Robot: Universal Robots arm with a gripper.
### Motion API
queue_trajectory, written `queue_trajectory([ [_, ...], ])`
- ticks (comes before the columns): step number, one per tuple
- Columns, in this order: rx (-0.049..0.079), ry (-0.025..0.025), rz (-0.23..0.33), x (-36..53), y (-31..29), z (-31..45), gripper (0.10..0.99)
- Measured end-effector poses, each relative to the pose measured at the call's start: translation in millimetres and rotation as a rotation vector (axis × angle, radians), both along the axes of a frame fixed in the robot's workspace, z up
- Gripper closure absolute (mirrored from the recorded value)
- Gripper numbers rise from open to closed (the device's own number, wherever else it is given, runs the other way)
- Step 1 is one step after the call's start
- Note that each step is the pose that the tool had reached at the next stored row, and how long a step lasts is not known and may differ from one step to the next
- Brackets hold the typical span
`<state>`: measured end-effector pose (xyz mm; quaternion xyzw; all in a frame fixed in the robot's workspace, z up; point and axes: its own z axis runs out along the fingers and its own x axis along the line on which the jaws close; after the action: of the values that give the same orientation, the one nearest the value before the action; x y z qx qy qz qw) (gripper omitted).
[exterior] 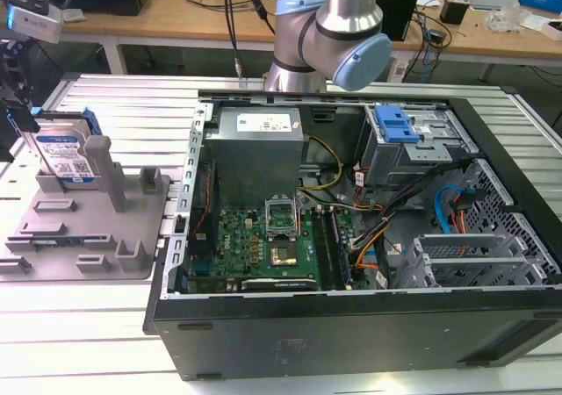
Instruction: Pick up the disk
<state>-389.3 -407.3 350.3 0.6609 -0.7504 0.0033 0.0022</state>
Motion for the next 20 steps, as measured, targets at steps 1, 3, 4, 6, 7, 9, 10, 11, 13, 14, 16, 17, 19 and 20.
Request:
queue_trajectory([
  [1, -0.001, 0.0001, 0.000, 0.0, 2.9, 0.0, 0.482],
  [3, -0.006, -0.0001, 0.003, 0.0, 13.8, -0.1, 0.482],
  [4, -0.009, 0.0000, 0.006, -0.4, 18.6, 0.0, 0.482],
  [6, -0.011, -0.0001, 0.018, -0.7, 24.1, 0.0, 0.482],
  [7, -0.012, -0.0001, 0.026, -0.7, 26.2, 0.0, 0.482],
  [9, -0.014, -0.0001, 0.042, -0.8, 30.3, 0.0, 0.482],
  [10, -0.016, -0.0001, 0.061, -1.1, 37.8, 0.0, 0.482],
  [11, -0.017, -0.0002, 0.064, -1.4, 41.0, 0.0, 0.482],
  [13, -0.021, -0.0001, 0.069, -2.3, 50.2, 0.0, 0.482],
  [14, -0.025, 0.0001, 0.070, -4.5, 59.3, 0.0, 0.482],
  [16, -0.027, 0.0000, 0.070, -6.6, 66.4, 0.0, 0.482],
  [17, -0.027, 0.0001, 0.070, -8.1, 73.0, 0.0, 0.482],
  [19, -0.029, 0.0003, 0.070, -10.6, 81.0, 0.0, 0.482],
  [20, -0.031, 0.0002, 0.071, -13.3, 86.8, 0.0, 0.482],
])
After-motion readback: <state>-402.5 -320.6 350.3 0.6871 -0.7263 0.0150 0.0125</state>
